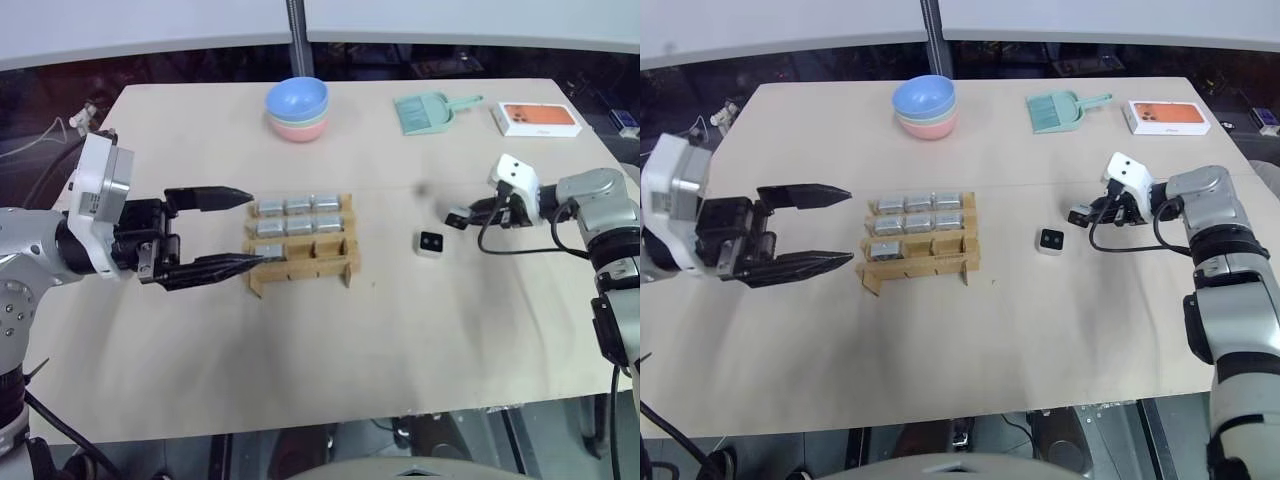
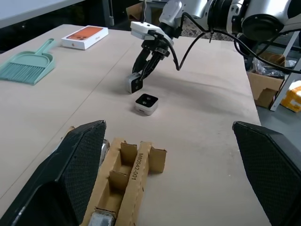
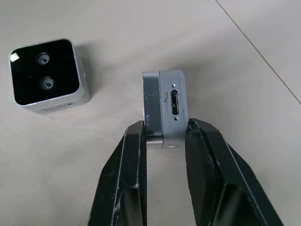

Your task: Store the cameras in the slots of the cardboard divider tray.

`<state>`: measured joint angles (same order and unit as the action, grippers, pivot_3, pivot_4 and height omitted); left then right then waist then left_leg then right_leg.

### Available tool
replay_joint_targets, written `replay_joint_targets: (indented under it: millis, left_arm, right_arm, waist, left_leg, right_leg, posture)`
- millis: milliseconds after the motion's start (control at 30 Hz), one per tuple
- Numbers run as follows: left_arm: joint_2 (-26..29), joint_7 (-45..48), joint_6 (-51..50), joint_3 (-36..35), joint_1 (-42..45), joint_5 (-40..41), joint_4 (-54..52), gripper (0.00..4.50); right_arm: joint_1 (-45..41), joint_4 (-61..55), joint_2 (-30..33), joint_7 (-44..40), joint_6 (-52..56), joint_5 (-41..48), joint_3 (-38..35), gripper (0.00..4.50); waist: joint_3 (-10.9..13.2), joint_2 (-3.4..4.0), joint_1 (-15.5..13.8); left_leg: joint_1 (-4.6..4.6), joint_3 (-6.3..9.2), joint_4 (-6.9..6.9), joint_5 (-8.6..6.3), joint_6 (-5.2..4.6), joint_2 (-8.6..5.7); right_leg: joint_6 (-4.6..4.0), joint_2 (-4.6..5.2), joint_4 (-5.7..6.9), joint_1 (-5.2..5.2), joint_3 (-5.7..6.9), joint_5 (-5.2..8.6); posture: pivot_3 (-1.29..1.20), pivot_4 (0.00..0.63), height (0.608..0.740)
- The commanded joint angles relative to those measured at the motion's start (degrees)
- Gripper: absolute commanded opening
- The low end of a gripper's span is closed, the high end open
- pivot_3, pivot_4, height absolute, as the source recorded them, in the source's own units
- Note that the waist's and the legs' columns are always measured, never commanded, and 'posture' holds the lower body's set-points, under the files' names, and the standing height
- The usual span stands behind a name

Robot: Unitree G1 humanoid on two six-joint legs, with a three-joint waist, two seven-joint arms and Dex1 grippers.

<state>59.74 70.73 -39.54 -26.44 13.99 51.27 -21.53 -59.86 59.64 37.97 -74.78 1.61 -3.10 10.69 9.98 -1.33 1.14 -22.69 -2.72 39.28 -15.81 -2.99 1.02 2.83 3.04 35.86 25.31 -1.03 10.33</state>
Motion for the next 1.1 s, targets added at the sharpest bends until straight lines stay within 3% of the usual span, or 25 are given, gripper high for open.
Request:
replay_joint_targets:
  millis: [33,267,500,767,1100]
  left_arm:
    - [1.2,-0.3,0.1,-0.6,1.0,0.8,-0.9,4.50]
    - [3.6,0.9,1.3,-0.8,0.7,-2.3,2.1,4.50]
    - [6.5,3.9,5.5,-1.9,-0.1,-7.8,8.3,4.50]
    - [8.0,7.7,9.3,-6.4,-6.2,-12.8,12.5,4.50]
    - [9.1,10.1,12.9,-9.8,-15.1,-19.6,12.6,4.50]
  right_arm:
    - [-0.8,-2.3,0.4,-1.2,-0.9,1.1,-1.7,0.61]
    - [-1.6,-22.8,-2.7,-6.5,6.1,7.4,-1.9,0.61]
    - [-1.9,-37.2,-11.6,-6.9,14.9,9.3,3.7,0.61]
    - [-7.6,-36.1,-22.2,0.1,18.5,6.1,9.0,0.61]
    - [-8.0,-37.5,-27.5,2.1,22.2,4.4,13.5,0.61]
  waist:
    - [0.0,0.00,0.0]
    - [0.1,0.15,0.4]
    - [0.1,0.16,0.9]
    - [0.2,0.21,1.2]
    - [0.2,0.20,1.1]
  left_leg:
    - [0.00,0.00,0.00,0.00,0.00,0.00]
    - [-0.08,0.04,-0.03,0.00,0.00,0.02]
    - [-0.16,0.05,-0.07,0.00,0.00,0.05]
    - [-0.25,0.00,-0.08,0.13,0.24,0.13]
    - [-0.33,-0.02,-0.13,0.11,0.34,0.18]
  right_leg:
    - [0.00,0.00,0.00,0.00,0.00,0.00]
    - [0.13,-0.01,0.06,0.15,-0.06,-0.07]
    - [0.13,-0.02,0.09,0.26,-0.05,-0.08]
    - [0.12,-0.02,0.11,0.40,-0.02,-0.07]
    - [-0.05,0.06,0.06,0.41,0.15,0.01]
  posture:
    - [0.00,0.150,0.740]
    - [0.00,0.150,0.740]
    - [0.00,0.150,0.740]
    - [0.00,0.150,0.740]
    - [0.00,0.150,0.740]
